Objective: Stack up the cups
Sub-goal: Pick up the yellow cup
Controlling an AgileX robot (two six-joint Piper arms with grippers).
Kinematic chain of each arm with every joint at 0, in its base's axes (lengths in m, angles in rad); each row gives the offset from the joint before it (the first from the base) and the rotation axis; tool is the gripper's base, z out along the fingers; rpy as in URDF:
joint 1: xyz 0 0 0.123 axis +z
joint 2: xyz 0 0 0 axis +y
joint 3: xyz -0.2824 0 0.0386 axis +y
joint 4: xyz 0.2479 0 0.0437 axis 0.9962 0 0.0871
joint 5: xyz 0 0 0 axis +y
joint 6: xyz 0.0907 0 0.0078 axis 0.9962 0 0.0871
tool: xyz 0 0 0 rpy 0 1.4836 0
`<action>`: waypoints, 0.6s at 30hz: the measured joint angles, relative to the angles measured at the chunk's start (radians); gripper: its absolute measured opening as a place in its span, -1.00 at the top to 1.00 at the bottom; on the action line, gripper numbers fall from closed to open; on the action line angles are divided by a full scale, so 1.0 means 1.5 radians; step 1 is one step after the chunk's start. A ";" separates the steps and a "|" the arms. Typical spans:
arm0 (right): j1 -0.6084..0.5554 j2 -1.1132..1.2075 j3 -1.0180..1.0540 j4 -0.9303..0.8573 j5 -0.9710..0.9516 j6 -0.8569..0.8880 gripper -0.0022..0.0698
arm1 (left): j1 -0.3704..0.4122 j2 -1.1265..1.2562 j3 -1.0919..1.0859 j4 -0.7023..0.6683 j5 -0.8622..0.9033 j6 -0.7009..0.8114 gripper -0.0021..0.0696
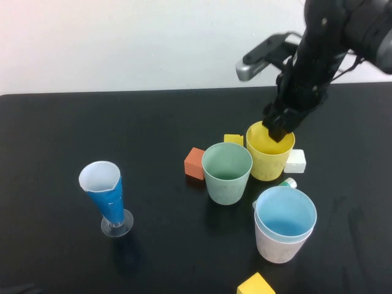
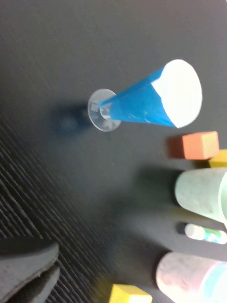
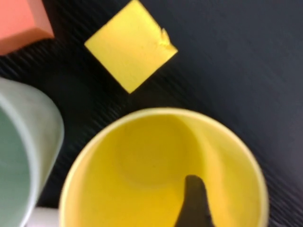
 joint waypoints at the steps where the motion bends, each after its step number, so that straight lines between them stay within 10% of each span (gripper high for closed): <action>1: 0.000 0.009 0.000 0.000 0.000 0.000 -0.40 | 0.000 0.000 0.000 0.005 0.003 0.001 0.94; 6: 0.000 0.036 0.000 0.000 -0.001 0.002 -0.25 | 0.000 0.000 0.014 0.018 0.012 0.001 0.94; 13: 0.000 0.038 -0.026 -0.009 -0.001 -0.003 0.79 | 0.000 0.000 0.038 0.020 0.016 0.001 0.94; 18: 0.000 0.008 -0.075 -0.012 0.000 -0.003 0.89 | 0.000 0.000 0.041 0.020 0.016 0.001 0.94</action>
